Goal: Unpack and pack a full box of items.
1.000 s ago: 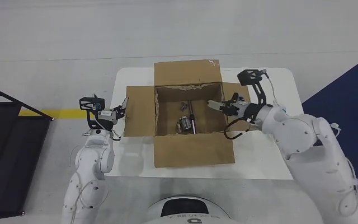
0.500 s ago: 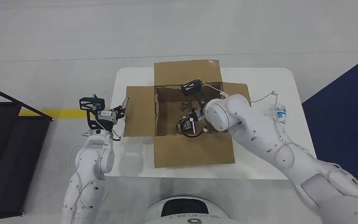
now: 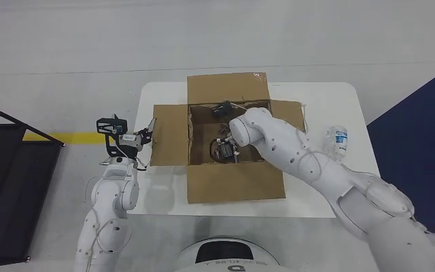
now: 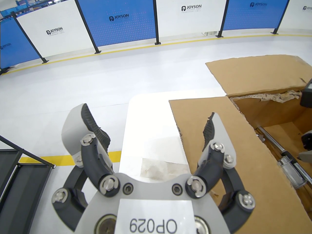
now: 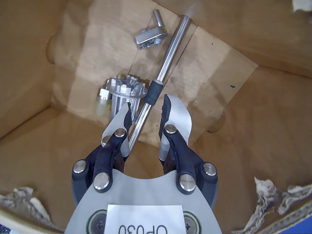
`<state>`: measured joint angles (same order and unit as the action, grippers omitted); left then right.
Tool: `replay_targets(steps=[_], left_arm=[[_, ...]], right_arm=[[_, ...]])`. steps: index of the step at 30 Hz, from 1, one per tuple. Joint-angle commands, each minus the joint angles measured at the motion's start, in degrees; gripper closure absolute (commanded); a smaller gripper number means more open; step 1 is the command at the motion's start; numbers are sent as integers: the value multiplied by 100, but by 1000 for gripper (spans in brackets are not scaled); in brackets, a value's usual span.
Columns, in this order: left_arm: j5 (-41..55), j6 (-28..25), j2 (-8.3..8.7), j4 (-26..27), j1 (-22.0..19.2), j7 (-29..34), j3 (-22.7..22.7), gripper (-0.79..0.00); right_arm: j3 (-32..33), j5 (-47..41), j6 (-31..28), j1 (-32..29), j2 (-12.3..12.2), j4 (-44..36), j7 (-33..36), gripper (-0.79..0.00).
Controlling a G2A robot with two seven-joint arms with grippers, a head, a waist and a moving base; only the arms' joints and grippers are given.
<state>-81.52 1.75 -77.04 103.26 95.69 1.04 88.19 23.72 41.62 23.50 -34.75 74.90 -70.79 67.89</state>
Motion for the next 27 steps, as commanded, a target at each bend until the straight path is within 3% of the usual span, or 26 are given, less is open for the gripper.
replay_targets(steps=[1, 24, 25, 27], left_arm=[[0, 0, 0, 0, 0, 0, 0, -785], [0, 0, 0, 0, 0, 0, 0, -785], [0, 0, 0, 0, 0, 0, 0, -785], [0, 0, 0, 0, 0, 0, 0, -785]], right_arm=[[-99, -20, 45, 43, 127, 243, 35, -299], [-251, -487, -453, 369, 1089, 2301, -202, -243], [-256, -500, -475, 376, 1126, 2367, -210, -231], [-256, -523, -518, 393, 1193, 2492, -237, -95]])
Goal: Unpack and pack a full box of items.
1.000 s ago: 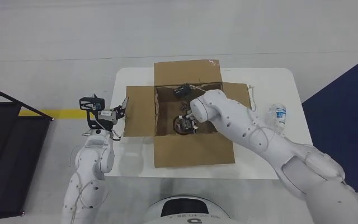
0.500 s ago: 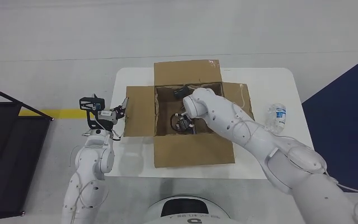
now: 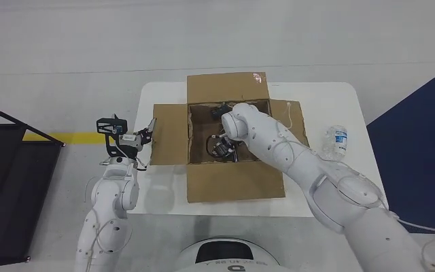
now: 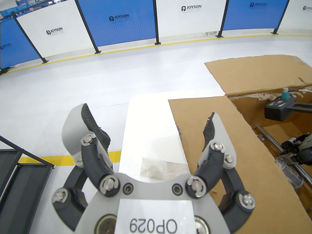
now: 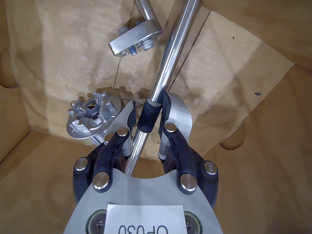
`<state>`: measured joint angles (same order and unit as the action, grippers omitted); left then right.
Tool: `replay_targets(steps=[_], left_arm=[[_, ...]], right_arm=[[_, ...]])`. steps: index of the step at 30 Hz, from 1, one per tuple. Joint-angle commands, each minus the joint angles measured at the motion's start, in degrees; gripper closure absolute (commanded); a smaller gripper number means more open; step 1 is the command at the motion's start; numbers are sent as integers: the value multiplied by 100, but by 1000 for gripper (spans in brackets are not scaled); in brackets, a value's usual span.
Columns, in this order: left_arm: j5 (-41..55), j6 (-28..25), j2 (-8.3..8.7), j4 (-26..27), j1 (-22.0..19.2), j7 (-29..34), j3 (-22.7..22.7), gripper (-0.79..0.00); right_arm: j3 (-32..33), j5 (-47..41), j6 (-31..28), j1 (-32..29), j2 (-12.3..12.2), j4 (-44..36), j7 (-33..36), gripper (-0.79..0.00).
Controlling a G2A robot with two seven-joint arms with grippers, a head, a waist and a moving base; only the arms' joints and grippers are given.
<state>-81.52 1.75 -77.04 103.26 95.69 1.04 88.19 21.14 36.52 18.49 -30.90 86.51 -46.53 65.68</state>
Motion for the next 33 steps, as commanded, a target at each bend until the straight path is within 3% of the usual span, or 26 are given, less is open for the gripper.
replay_targets(steps=[1, 9, 12, 16, 24, 29, 33], left_arm=[[0, 0, 0, 0, 0, 0, 0, -785], [0, 0, 0, 0, 0, 0, 0, -785], [0, 0, 0, 0, 0, 0, 0, -785], [0, 0, 0, 0, 0, 0, 0, -785], [0, 0, 0, 0, 0, 0, 0, -785], [0, 0, 0, 0, 0, 0, 0, -785], [0, 0, 0, 0, 0, 0, 0, -785]], right_arm=[[11, -24, -33, 17, 61, 116, -43, 0], [328, -7, 95, -54, 16, -103, -392, 0], [595, 117, 239, -266, -177, -647, -559, 0], [1130, 573, 560, -804, -594, -1989, -669, 0], [2927, 1927, 771, -2867, -1513, -5622, -705, 0], [4246, 1956, 552, -4273, -1791, -7279, -1421, 0], [5437, 1282, 252, -5412, -1892, -8183, -2335, 0]])
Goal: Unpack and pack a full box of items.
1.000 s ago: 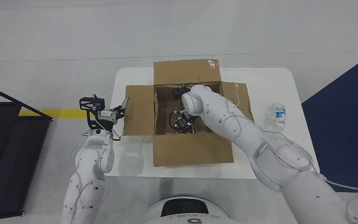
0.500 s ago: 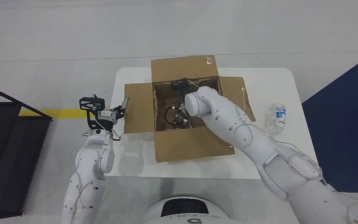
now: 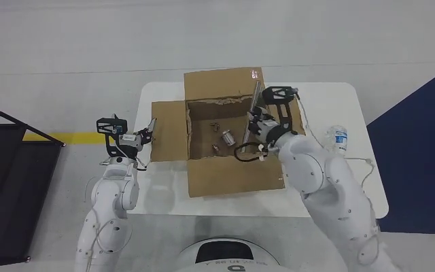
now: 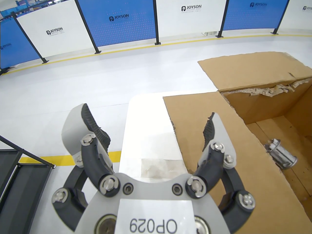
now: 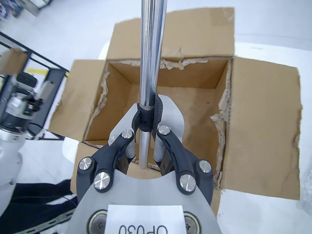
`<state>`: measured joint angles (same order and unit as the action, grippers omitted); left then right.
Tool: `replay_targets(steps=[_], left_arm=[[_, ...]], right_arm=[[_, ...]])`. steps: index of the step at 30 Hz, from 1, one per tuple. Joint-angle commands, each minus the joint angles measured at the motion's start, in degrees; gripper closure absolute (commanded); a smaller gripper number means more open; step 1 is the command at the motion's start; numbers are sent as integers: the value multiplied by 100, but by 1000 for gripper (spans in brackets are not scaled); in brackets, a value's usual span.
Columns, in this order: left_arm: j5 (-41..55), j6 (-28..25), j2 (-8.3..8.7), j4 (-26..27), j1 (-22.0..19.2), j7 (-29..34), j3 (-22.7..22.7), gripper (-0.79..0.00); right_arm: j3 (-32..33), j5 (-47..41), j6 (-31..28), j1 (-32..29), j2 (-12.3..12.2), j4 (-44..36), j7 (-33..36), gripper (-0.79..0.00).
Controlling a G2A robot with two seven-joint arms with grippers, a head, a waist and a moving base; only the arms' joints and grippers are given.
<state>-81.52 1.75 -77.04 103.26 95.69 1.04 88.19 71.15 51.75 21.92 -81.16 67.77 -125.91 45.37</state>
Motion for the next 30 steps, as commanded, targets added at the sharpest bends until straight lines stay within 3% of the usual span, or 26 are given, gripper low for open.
replay_targets(steps=[1, 7, 12, 15, 22, 30], left_arm=[[0, 0, 0, 0, 0, 0, 0, -785], [0, 0, 0, 0, 0, 0, 0, -785], [0, 0, 0, 0, 0, 0, 0, -785], [0, 0, 0, 0, 0, 0, 0, -785], [0, 0, 0, 0, 0, 0, 0, -785], [0, 0, 0, 0, 0, 0, 0, -785]], right_arm=[[715, -461, -226, -660, -33, -378, -501, 0], [2150, -1535, -878, -2048, -58, -662, -1449, 0], [2937, -2237, -1396, -2808, -55, -445, -1653, 0], [3265, -2521, -1240, -3065, -45, -176, -1615, 0], [3483, -2468, -621, -3009, -91, 345, -750, 0], [2774, -1160, 331, -1806, -245, 1267, 1003, 0]])
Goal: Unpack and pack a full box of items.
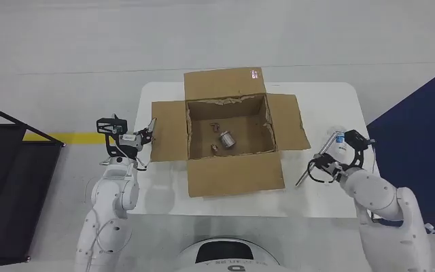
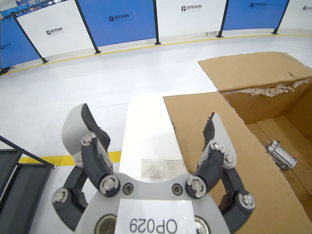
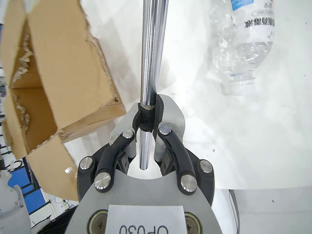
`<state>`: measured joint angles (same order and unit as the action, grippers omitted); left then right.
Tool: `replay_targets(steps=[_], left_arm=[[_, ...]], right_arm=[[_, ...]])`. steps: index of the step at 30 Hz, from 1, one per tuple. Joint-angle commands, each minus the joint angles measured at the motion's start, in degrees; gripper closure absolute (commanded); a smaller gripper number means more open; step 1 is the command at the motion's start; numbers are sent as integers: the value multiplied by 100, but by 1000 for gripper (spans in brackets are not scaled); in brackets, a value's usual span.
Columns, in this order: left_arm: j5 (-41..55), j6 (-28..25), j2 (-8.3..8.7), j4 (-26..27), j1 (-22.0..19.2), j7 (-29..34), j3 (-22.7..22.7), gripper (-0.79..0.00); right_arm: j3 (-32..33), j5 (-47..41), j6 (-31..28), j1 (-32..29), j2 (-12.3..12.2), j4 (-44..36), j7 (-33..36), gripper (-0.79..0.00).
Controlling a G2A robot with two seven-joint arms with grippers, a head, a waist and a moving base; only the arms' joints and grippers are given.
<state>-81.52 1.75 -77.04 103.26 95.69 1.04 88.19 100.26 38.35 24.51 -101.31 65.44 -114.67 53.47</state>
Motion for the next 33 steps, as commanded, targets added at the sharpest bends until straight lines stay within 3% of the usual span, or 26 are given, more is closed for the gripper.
replay_targets(steps=[1, 19, 33], left_arm=[[0, 0, 0, 0, 0, 0, 0, -785], [0, 0, 0, 0, 0, 0, 0, -785], [0, 0, 0, 0, 0, 0, 0, -785]], right_arm=[[-222, 266, 168, 359, -17, 260, 277, 0], [-1039, 1152, 736, 1943, -74, 1998, 1243, 0], [-1439, 1590, 1101, 2549, -64, 2770, 1531, 0]])
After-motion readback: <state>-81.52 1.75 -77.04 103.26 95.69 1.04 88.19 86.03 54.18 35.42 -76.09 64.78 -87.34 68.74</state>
